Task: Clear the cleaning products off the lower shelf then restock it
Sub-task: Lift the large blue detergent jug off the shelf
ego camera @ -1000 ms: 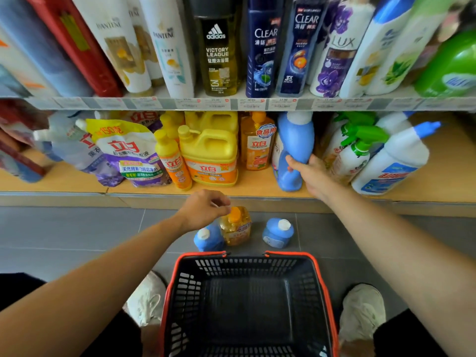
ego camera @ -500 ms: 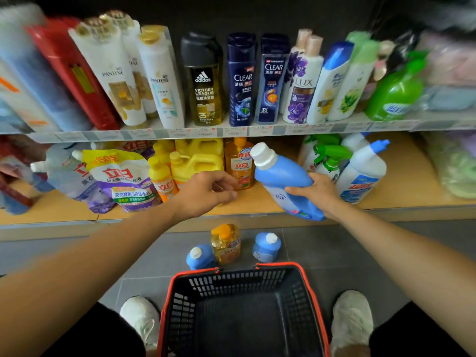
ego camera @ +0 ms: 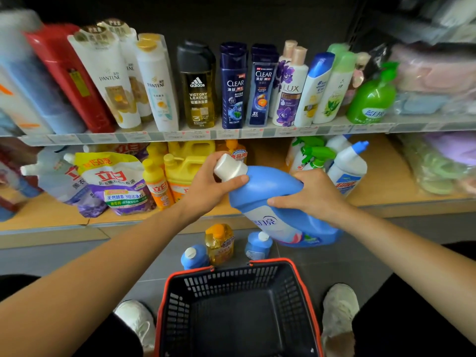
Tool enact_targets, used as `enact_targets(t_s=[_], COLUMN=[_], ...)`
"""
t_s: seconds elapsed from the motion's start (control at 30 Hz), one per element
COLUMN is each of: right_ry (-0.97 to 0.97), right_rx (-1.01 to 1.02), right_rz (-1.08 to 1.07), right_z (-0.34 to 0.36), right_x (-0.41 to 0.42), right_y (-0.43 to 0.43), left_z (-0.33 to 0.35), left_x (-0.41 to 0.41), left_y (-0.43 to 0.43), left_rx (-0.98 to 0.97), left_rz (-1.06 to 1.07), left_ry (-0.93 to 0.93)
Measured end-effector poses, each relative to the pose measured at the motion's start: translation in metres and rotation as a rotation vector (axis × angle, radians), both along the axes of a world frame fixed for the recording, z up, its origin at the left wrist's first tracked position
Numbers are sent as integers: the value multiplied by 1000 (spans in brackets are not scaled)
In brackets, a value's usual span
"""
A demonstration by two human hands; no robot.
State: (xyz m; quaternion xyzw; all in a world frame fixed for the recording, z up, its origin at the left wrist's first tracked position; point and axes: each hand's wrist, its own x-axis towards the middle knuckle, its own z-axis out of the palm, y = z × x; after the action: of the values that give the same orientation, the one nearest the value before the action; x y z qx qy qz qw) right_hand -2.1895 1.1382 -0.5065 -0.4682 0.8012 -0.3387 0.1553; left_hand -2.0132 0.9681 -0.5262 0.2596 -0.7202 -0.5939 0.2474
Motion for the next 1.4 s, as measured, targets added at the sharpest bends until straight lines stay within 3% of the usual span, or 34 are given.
enact_targets(t_s=[0.1,0.23,0.43,0.6,0.77,0.97,1.1,1.2,1.4], right_ry=[-138,-518,-825,-809,-515,-310,-317,-414,-774], right_rx=[-36,-74,-73,-88,-97,-116,-127,-119,-136], right_rz=[-47,-69,-35,-20,-71,-69,-78,-90,51], right_z=[-7,-18,-28,-29,-32,-27,-28,-28,-19], right_x=[15,29,39,48,56,52,49,46,37], right_y=[14,25,25,22,25,29,32,35,34], left_z=[7,13,17,15,8,15,21,21,30], left_x=[8,14,11,6,5,16,22,24,15], left_y=[4,6,8,15,20,7,-4,-2,7], left_rx=[-17,11,262,331,47,-276,-423,-352,163], left_rz=[-52,-144,-139,5,155,-168,-352,-302,-223], left_ry=[32,27,97,135,103,-90,-161,-73,147])
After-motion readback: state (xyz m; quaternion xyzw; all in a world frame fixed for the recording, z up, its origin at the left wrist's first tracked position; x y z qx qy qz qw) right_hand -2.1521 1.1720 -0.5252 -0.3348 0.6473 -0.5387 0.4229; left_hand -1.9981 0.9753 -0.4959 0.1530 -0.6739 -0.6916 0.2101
